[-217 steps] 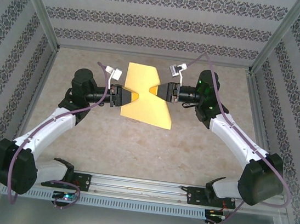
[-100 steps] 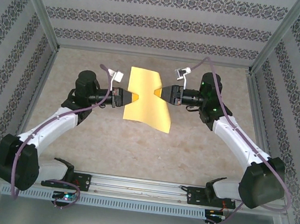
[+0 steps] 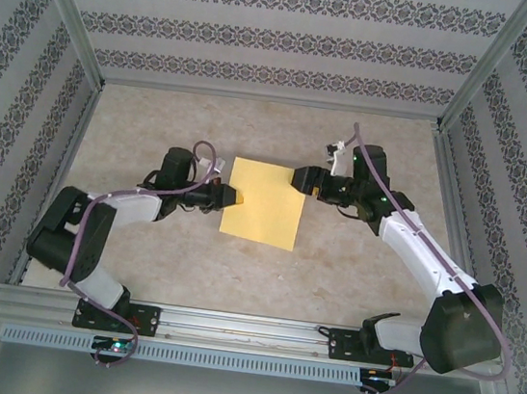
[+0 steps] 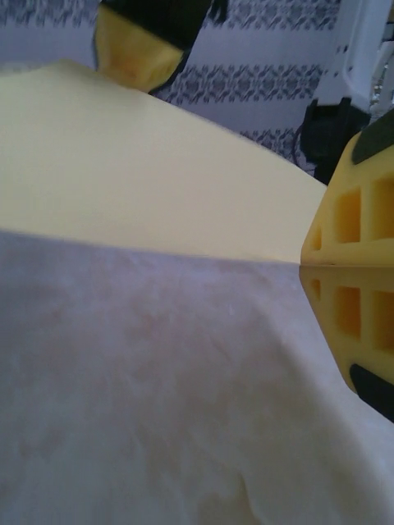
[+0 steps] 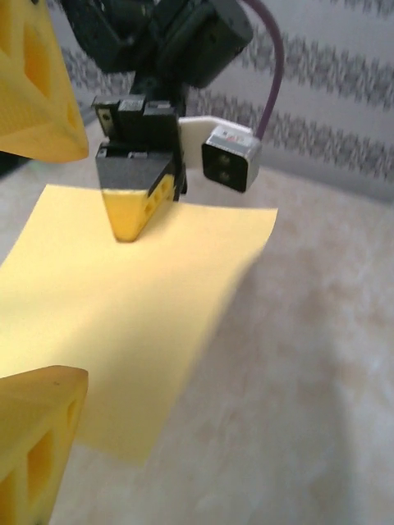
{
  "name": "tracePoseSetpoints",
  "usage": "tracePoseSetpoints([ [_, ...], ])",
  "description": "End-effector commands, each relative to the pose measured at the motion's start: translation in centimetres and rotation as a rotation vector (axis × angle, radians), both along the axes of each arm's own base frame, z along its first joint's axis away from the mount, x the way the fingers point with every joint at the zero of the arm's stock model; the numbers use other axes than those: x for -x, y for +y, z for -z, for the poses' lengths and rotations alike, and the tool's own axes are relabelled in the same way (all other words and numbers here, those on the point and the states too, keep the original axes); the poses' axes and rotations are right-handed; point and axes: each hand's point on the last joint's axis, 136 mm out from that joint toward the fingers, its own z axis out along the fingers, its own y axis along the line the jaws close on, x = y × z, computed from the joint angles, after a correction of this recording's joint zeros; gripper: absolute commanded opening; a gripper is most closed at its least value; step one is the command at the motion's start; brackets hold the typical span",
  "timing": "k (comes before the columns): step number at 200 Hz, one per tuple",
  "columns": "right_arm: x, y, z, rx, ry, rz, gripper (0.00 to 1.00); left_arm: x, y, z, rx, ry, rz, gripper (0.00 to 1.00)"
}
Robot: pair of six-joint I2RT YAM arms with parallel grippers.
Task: Fold a paper plane with a square sheet of paper (fold left side to right side)
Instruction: Place a square sheet of paper at the center of the table, then first fold in half a square sheet of paper at the center of the table.
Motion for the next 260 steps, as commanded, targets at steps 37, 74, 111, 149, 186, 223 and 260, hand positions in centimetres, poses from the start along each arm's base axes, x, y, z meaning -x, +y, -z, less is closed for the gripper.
tracePoseSetpoints([
  [37, 0.3, -1.1, 7.8, 0.181, 0.137, 0.058, 0.5, 0.8, 0.9, 7.4, -0.23, 0.158, -0.018, 0.0],
  [74, 0.7, 1.3, 11.7, 0.203, 0.224, -0.006, 0.33, 0.7, 1.6, 7.9, -0.308, 0.176, -0.02, 0.0],
  [111, 0.8, 2.0, 15.0, 0.245, 0.295, -0.015, 0.16, 0.6, 1.7, 7.6, -0.31, 0.173, -0.034, 0.0],
  [149, 1.3, 1.6, 17.5, 0.292, 0.347, -0.018, 0.01, 0.7, 1.7, 7.2, -0.303, 0.17, -0.033, 0.02],
  [186, 2.0, 0.7, 19.2, 0.346, 0.384, -0.014, 0.0, 0.7, 1.4, 6.3, -0.287, 0.156, -0.032, 0.11],
  [223, 2.6, 0.3, 20.5, 0.38, 0.41, -0.028, 0.0, 0.6, 0.9, 5.1, -0.27, 0.133, -0.029, 0.26],
  [260, 2.9, 0.2, 21.2, 0.393, 0.417, -0.035, 0.0, 0.4, -0.2, 3.7, -0.252, 0.108, -0.015, 0.41],
])
